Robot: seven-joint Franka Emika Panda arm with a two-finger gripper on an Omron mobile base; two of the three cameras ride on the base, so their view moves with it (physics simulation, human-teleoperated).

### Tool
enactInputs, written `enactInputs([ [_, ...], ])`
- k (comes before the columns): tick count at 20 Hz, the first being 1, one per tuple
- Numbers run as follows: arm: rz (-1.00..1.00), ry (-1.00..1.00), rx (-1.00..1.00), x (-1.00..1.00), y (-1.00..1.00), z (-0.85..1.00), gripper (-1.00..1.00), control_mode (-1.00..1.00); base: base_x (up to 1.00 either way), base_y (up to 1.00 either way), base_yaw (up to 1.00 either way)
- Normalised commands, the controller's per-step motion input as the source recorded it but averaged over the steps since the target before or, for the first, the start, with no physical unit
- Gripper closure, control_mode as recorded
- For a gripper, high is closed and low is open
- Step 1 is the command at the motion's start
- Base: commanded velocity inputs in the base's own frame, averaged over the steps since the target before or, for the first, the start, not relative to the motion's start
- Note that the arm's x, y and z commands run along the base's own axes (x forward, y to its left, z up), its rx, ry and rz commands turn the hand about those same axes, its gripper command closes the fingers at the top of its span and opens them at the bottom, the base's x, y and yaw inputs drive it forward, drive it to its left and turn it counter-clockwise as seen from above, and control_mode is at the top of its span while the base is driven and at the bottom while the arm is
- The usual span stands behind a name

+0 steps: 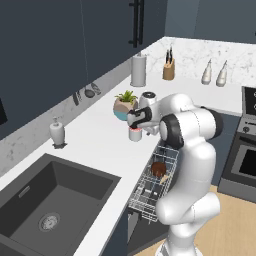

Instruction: Pick up the cup and bowl from the counter, place them in the dishwasher, and close the dishwasher door.

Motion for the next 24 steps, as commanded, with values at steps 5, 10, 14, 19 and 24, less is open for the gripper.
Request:
enactInputs([
  [5, 0.0, 0.01, 0.0, 0.4, 0.0, -0.11, -1.0, -1.0, 0.0, 0.0, 0.0],
  [10, 0.0, 0.06, 0.0, 0.2, 0.0, -0.19, -1.0, -1.0, 0.0, 0.0, 0.0],
  [14, 0.0, 0.07, 0.0, 0.0, 0.0, -0.24, -1.0, -1.0, 0.0, 0.0, 0.0],
  [19, 0.0, 0.07, 0.0, 0.0, 0.0, -0.2, 1.0, -1.0, 0.0, 0.0, 0.0],
  [24, -0.01, 0.03, 0.0, -0.02, 0.0, -0.07, 1.0, -1.0, 0.0, 0.0, 0.0],
])
